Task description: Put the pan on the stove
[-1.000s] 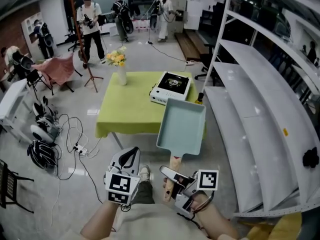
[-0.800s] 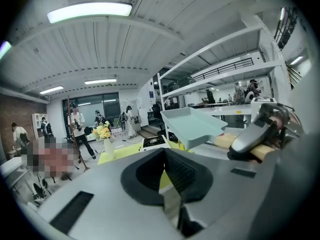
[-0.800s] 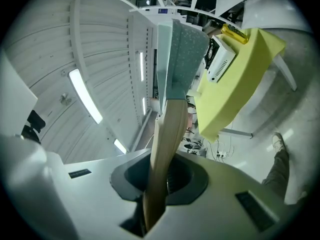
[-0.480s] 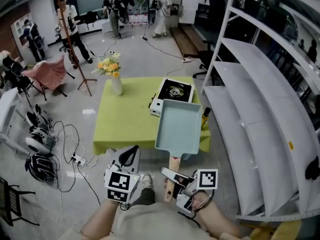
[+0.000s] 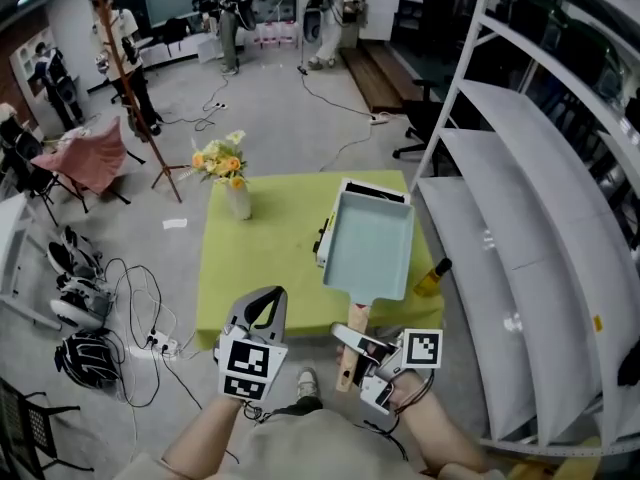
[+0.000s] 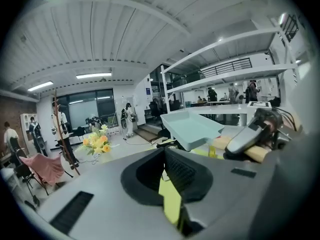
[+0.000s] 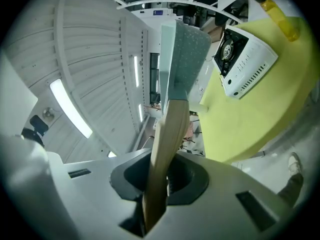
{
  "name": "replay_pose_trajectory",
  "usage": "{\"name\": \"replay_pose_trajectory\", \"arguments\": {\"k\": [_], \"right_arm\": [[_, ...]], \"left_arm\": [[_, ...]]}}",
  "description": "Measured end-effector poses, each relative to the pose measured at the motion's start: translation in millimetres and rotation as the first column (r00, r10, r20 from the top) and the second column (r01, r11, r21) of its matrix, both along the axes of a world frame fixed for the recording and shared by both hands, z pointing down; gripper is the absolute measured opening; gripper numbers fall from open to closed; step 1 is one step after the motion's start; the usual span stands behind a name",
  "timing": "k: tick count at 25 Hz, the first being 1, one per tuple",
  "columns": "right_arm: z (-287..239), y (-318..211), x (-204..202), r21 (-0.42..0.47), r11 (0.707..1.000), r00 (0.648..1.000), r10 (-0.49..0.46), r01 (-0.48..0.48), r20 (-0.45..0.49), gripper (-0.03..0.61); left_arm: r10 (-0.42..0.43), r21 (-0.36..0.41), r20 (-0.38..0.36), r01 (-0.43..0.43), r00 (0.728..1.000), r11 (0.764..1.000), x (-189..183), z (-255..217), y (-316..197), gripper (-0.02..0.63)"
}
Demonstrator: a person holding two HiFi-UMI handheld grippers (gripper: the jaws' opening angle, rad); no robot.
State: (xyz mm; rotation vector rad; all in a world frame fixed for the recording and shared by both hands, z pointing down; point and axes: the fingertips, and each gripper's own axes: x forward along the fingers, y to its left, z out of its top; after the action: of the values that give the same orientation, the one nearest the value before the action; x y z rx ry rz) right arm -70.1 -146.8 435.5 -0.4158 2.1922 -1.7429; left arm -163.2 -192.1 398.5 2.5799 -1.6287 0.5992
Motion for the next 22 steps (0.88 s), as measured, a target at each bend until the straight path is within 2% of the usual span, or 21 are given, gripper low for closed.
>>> {"name": "replay_pose_trajectory", "arguments": {"k": [6, 10, 14, 18, 22], "right_arm": [[10.5, -70.7, -11.0, -0.015, 0.999, 0.999, 0.04, -0.04, 0.014, 0.058], [25.0, -113.7, -7.6, -0.024, 0.997, 0.997, 0.071, -0.071, -0.018, 0.058], [36.3, -149.0, 2.2, -0.025, 0.996, 0.996, 0.08, -0.081, -0.03, 0.06], [49.4, -174.1, 11.6, -0.041, 0.996, 0.997, 0.072, -0.073, -0.019, 0.061], [72.0, -199.6, 22.4, -0.065, 0.996, 0.997, 0.061, -0.063, -0.037, 0.06]], "left_arm": [[0.036, -0.007, 0.016, -0.036, 0.999, 0.999, -15.0, 7.0, -62.7, 0.006], [0.041, -0.032, -0.009, -0.041, 0.999, 0.999, -18.0, 16.4, -98.9, 0.006], [0.037, -0.036, -0.025, -0.038, 0.999, 0.999, -9.2, 25.7, -131.1, 0.006], [0.06, -0.003, -0.089, -0.06, 0.994, 0.998, 9.0, 31.1, -159.0, 0.006], [0.053, -0.031, -0.082, -0.056, 0.995, 0.998, 24.9, 52.1, -185.4, 0.007]]}}
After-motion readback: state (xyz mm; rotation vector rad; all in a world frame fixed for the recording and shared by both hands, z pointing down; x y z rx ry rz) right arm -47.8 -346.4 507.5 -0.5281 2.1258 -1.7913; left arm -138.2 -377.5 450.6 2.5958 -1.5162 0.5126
